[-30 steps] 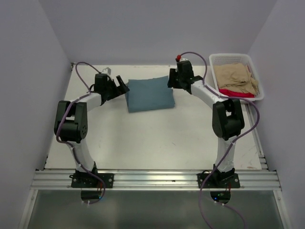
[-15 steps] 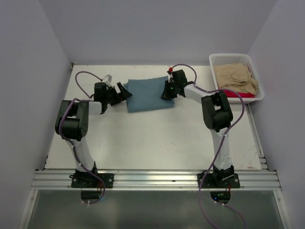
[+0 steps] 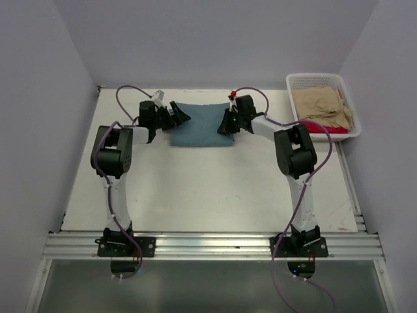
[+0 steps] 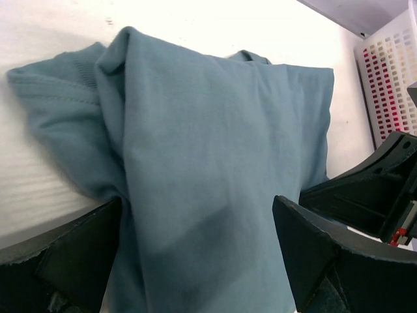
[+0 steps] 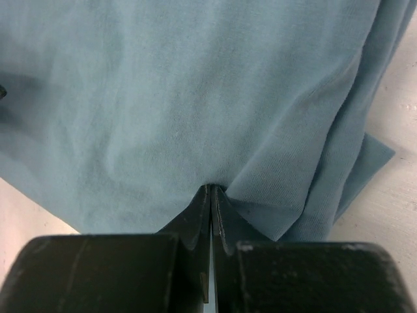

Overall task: Fold and stack the t-shirts
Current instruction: Fold the tshirt, then neatly place the folded tshirt to the corner

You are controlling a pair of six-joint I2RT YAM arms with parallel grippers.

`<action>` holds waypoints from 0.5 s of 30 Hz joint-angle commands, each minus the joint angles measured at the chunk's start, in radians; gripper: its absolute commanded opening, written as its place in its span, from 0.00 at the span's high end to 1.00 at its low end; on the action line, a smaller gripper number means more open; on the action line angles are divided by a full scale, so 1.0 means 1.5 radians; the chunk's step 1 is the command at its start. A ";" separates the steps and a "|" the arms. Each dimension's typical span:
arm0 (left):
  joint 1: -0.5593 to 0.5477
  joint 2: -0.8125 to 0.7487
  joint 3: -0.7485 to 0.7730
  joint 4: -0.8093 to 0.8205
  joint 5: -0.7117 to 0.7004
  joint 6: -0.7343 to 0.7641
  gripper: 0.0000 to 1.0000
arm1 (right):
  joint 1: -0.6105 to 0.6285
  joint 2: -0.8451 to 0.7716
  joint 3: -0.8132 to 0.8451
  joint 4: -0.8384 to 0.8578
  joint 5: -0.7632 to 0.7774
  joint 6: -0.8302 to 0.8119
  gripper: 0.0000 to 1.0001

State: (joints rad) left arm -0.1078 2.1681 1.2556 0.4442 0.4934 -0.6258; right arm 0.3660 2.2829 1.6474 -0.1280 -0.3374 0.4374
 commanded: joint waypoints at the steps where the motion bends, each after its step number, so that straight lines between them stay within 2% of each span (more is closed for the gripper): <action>1: -0.027 0.073 0.019 -0.130 0.000 0.016 0.00 | 0.006 0.015 -0.035 -0.043 0.019 -0.013 1.00; 6: -0.048 0.096 0.052 -0.110 0.066 0.006 0.00 | 0.007 0.015 -0.043 -0.041 0.017 -0.013 1.00; 8: -0.061 0.100 0.054 -0.094 0.086 0.003 0.09 | 0.007 0.011 -0.046 -0.040 0.017 -0.013 1.00; 9: -0.063 0.103 0.055 -0.069 0.119 -0.003 0.38 | 0.007 0.011 -0.052 -0.037 0.016 -0.013 1.00; 11: -0.065 0.108 0.055 -0.049 0.142 -0.027 0.75 | 0.006 0.006 -0.057 -0.035 0.014 -0.014 1.00; 12: -0.064 0.107 0.053 -0.040 0.143 -0.031 1.00 | 0.007 0.003 -0.061 -0.034 0.015 -0.015 1.00; 15: -0.064 0.087 0.036 -0.028 0.126 -0.034 1.00 | 0.007 -0.017 -0.072 -0.036 0.013 -0.025 1.00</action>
State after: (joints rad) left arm -0.1841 2.2917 1.3499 0.4557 0.6403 -0.6712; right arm 0.3660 2.2620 1.5978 -0.0731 -0.3405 0.4358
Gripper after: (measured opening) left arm 0.140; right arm 0.007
